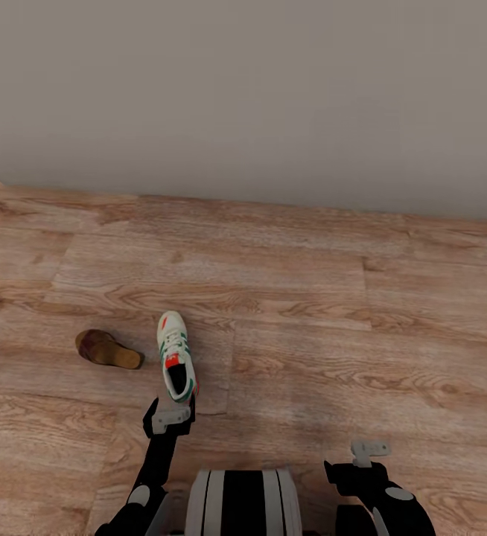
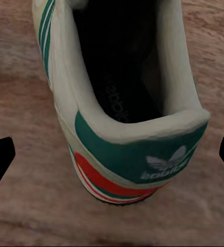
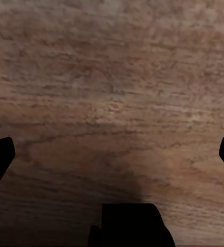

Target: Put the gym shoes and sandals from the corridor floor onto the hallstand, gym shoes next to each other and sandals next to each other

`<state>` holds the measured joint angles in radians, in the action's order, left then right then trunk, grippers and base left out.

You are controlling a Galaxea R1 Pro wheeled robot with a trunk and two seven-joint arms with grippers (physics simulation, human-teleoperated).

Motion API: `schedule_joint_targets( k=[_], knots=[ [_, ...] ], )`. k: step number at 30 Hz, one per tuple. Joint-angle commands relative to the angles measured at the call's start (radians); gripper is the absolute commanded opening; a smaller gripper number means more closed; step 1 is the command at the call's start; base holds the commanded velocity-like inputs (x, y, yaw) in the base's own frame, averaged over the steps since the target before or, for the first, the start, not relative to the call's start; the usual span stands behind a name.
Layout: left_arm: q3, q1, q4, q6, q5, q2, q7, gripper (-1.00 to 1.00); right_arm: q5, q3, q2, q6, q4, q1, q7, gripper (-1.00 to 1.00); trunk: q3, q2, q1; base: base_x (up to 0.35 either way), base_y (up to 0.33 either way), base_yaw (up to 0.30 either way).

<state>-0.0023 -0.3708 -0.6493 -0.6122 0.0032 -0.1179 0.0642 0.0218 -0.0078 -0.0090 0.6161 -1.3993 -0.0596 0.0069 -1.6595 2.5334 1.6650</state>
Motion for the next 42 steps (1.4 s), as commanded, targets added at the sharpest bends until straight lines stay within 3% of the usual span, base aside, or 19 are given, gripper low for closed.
schedule_joint_targets(
  k=[1,7,12,42],
  knots=[
    [-0.001,0.0,0.0,-0.003,0.0,0.0,0.004,1.0,0.002,0.0,0.0,0.005,-0.001,0.0,0.001,1.0,-0.006,0.0,0.0,0.0,0.0,0.0],
    [-0.001,0.0,0.0,-0.003,0.0,0.0,0.003,1.0,0.002,0.0,0.0,0.005,-0.001,0.0,0.001,1.0,-0.039,0.002,0.003,0.0,0.0,0.0],
    [-0.001,0.0,-0.001,-0.003,0.0,0.0,0.003,1.0,0.002,0.0,0.0,0.005,-0.002,0.0,0.001,1.0,-0.047,0.002,0.003,0.0,0.0,0.0],
    [0.0,0.0,-0.003,-0.004,0.0,0.0,0.004,1.0,0.002,-0.001,0.0,0.004,-0.002,0.0,0.001,1.0,-0.051,0.002,0.003,0.014,-0.002,0.0]
  ],
)
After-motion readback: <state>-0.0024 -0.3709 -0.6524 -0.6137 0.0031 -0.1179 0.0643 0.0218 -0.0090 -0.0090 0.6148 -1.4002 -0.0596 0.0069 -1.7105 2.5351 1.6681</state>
